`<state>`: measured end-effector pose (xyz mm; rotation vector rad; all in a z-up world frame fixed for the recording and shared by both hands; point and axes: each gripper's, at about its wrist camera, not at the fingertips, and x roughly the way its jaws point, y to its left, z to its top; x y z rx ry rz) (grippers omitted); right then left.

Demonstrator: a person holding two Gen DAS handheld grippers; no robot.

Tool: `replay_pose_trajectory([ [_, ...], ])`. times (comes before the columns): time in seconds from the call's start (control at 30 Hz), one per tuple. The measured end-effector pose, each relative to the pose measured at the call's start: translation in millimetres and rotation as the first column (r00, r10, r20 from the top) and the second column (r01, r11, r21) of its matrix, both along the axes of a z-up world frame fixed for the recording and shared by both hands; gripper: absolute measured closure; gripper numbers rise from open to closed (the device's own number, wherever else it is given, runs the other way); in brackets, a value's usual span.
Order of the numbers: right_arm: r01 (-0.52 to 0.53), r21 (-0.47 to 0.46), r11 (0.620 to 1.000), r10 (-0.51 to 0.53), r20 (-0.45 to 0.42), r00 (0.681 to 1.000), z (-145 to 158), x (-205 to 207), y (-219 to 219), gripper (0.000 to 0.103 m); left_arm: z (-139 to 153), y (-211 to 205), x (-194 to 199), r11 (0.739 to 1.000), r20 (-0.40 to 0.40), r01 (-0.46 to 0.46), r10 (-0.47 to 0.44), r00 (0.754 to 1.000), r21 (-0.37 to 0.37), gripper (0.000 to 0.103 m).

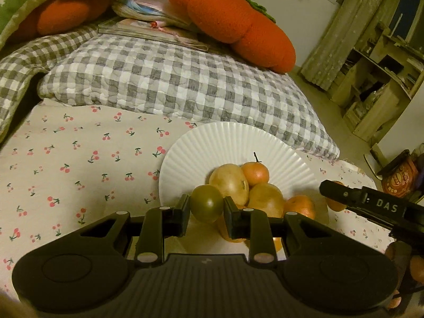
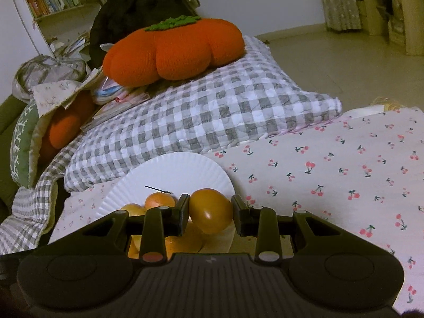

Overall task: Organize fruits
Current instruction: 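Carry both fruits onto the white plate and open both tools, then withdraw both open tools from the plate toward the remaining loose fruit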

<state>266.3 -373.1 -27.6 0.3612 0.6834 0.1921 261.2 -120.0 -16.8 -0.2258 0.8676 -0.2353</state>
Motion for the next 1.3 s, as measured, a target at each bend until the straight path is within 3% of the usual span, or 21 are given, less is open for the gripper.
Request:
replay_pose_trajectory([
  [0.5, -0.007, 0.068, 0.998, 0.005, 0.02, 1.0, 2, 3, -2, 0.068, -4, 3, 2, 1.0, 0.0, 0.016, -0.016, 1.0, -0.025, 0.087],
  [0.83, 0.05, 0.169, 0.984, -0.054, 0.02, 0.998, 15, -1, -22, 0.068, 16, 13, -12, 0.993, -0.005, -0.001, 0.0, 1.0, -0.116, 0.07],
  [1.0, 0.027, 0.174, 0.984, -0.037, 0.053, 0.998, 35, -14, -16, 0.067, 30, 25, -23, 0.989, 0.005, -0.017, 0.018, 1.0, -0.15, 0.065],
  [1.17, -0.021, 0.147, 0.989, 0.008, 0.091, 0.996, 53, -30, -1, 0.056, 40, 33, -36, 0.993, 0.007, -0.021, 0.022, 1.0, -0.116, 0.06],
  [1.3, -0.058, 0.086, 0.995, 0.051, 0.086, 0.995, 57, -40, 14, 0.044, 48, 42, -49, 0.998, 0.012, -0.033, 0.034, 0.999, -0.049, 0.051],
])
